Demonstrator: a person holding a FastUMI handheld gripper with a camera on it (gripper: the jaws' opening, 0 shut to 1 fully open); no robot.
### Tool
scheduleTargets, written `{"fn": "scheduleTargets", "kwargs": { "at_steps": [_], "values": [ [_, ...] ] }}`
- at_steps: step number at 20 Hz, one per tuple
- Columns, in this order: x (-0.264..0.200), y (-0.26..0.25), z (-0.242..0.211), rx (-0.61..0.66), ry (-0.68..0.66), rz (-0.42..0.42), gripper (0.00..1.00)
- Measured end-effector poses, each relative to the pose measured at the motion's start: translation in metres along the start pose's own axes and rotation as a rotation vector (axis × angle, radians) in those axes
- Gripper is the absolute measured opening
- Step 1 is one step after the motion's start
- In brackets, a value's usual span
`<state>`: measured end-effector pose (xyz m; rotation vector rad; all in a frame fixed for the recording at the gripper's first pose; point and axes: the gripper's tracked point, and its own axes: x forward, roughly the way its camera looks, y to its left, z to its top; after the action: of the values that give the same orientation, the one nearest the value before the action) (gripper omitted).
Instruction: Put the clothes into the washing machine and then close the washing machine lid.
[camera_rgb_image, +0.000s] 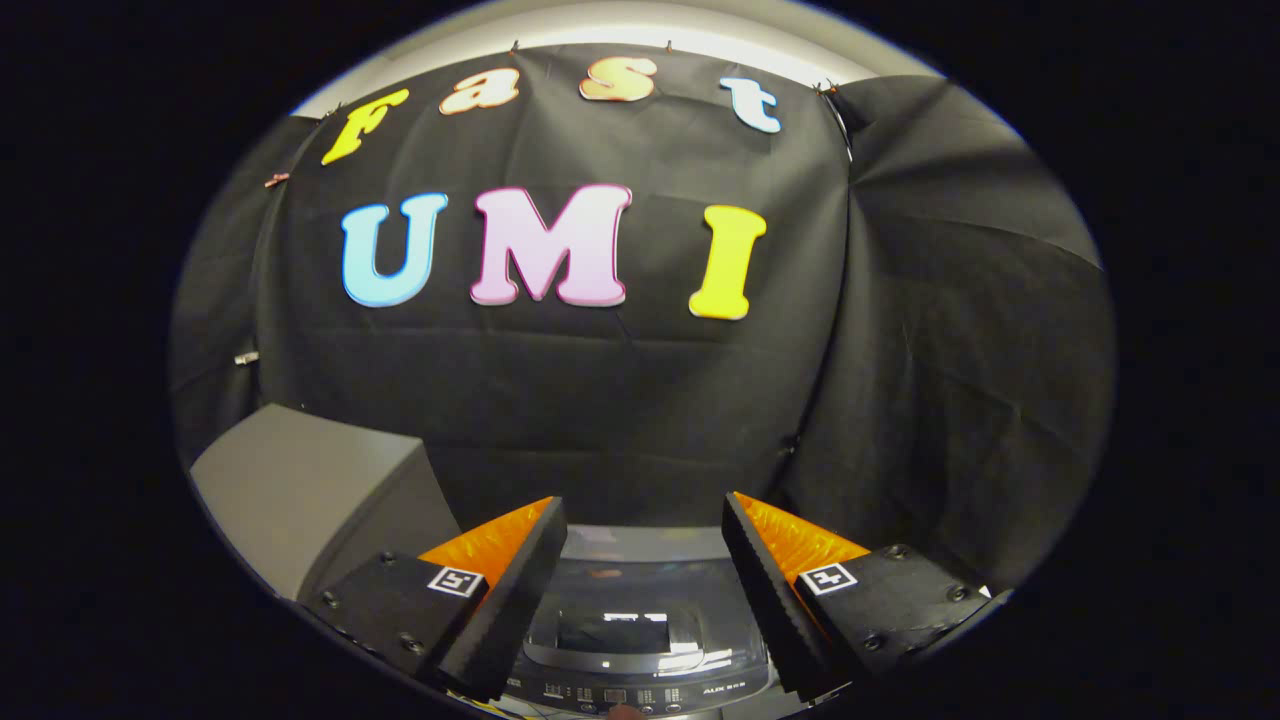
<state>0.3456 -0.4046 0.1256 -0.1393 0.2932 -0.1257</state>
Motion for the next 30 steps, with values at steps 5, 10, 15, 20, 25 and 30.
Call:
{"fn": "scheduleTargets", "kwargs": {
  "at_steps": [5,10,15,20,25,30],
  "values": [
    [-0.035,-0.006,0.069,0.032,-0.151,0.002,0.98],
    [-0.064,-0.007,0.123,0.017,-0.245,0.003,0.98],
    [-0.081,0.005,0.144,0.021,-0.286,0.04,0.98],
    [-0.081,0.012,0.146,0.007,-0.282,0.052,0.98],
    [-0.078,0.014,0.147,0.011,-0.278,0.053,0.98],
    [-0.075,0.011,0.143,0.014,-0.262,0.041,0.98]
  ]
}}
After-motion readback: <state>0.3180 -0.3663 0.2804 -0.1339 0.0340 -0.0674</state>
